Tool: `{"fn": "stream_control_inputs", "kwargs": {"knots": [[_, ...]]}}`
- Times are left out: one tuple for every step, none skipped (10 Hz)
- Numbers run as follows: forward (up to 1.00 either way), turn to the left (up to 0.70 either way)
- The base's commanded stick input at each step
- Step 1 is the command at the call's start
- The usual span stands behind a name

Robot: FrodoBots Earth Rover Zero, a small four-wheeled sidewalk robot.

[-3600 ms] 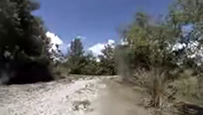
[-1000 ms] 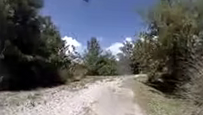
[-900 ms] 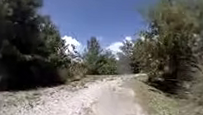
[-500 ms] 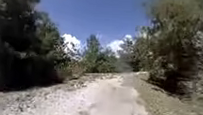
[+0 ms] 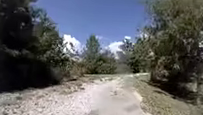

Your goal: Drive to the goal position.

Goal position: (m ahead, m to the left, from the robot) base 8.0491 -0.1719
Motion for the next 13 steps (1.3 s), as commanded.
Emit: {"fn": "stream_control_inputs", "kwargs": {"knots": [[0.44,0.02],[0.44,0.02],[0.44,0.02],[0.44,0.02],[0.44,0.02],[0.44,0.02],[0.44,0.02],[0.44,0.02],[0.44,0.02],[0.44,0.02],[0.44,0.02],[0.44,0.02],[0.44,0.02]]}}
